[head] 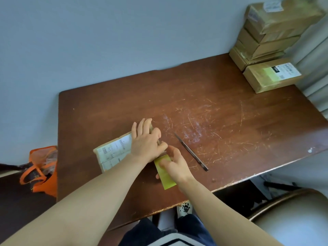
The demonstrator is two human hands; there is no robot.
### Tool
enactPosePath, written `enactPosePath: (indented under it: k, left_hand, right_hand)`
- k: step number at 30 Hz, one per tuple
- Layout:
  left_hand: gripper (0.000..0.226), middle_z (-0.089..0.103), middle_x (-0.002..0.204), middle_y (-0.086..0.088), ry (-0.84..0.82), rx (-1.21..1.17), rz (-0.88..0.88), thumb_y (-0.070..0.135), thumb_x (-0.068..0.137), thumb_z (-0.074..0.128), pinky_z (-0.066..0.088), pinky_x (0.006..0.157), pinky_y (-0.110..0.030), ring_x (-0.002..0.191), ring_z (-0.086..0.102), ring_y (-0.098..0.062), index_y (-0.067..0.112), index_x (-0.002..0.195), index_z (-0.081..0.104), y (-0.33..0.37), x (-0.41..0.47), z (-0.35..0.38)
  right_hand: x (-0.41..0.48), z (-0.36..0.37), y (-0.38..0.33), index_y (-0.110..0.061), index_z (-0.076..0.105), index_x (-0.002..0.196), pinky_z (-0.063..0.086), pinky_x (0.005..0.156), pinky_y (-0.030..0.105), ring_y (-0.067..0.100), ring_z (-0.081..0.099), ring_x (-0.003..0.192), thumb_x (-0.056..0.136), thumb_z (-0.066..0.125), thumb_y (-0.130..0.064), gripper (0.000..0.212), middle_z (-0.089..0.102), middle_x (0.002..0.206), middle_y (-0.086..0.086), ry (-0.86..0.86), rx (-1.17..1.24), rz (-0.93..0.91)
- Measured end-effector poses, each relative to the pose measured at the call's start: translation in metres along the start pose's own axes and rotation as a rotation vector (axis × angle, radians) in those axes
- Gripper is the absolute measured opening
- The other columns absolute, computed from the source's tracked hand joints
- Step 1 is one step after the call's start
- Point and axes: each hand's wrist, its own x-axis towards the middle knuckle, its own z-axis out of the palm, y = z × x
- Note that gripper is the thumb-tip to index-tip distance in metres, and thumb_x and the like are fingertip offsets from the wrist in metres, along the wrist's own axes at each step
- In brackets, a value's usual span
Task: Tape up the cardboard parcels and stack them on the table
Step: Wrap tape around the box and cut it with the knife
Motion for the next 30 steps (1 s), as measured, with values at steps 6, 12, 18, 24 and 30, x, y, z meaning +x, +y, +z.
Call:
enactPosePath:
  k: [6,12,18,24,30]
  left_hand:
    - [0.038,0.007,0.158,-0.007,-0.069,-0.075,-0.092,0.049,0.093,0.037,-0.015,0.114,-0.045,0.145,-0.004,-0.023,0.045,0.129,0.046,0.001,0.006,-0.002]
    - [0.039,0.023,0.144,-0.003,-0.062,0.036,-0.179,0.039,0.093,0.036,0.002,0.112,-0.045,0.136,0.013,-0.024,0.041,0.129,0.051,0.004,0.011,0.003]
    - [0.086,-0.026,0.156,-0.004,-0.374,-0.368,-0.176,0.043,0.083,0.046,-0.020,0.111,-0.046,0.141,-0.029,-0.017,0.041,0.148,-0.010,-0.012,0.018,-0.028]
    - [0.143,-0.037,0.150,-0.007,-0.473,0.035,-0.142,0.054,0.057,0.076,-0.013,0.113,-0.050,0.139,-0.032,-0.026,0.023,0.140,-0.036,-0.048,-0.030,-0.036]
    - [0.127,-0.006,0.159,0.000,-0.674,-0.362,-0.226,0.048,0.059,0.078,0.009,0.114,-0.046,0.146,-0.003,-0.026,0.040,0.148,-0.013,-0.065,-0.028,-0.056]
  right_hand:
    - [0.001,0.000,0.000,-0.024,0.024,0.143,0.054,0.052,0.028,0.021,0.066,0.053,0.089,0.050,-0.005,0.062,0.054,0.100,-0.007,-0.004,-0.010,-0.005]
    - [0.005,0.001,0.002,-0.023,0.023,0.144,0.055,0.052,0.028,0.019,0.066,0.052,0.089,0.051,-0.006,0.064,0.052,0.107,-0.004,0.011,-0.010,0.004]
    - [0.009,-0.001,-0.004,-0.023,0.025,0.142,0.056,0.055,0.030,0.021,0.068,0.055,0.087,0.060,-0.007,0.067,0.056,0.102,0.000,0.006,0.042,0.012]
    - [0.003,0.000,-0.005,-0.019,0.025,0.143,0.058,0.061,0.038,0.028,0.066,0.057,0.092,0.061,-0.016,0.062,0.063,0.105,0.015,0.011,0.023,0.008]
    - [-0.025,-0.011,-0.030,-0.025,0.041,0.135,0.052,0.047,0.025,0.016,0.063,0.047,0.093,0.051,-0.010,0.046,0.054,0.117,0.004,-0.001,-0.100,-0.153]
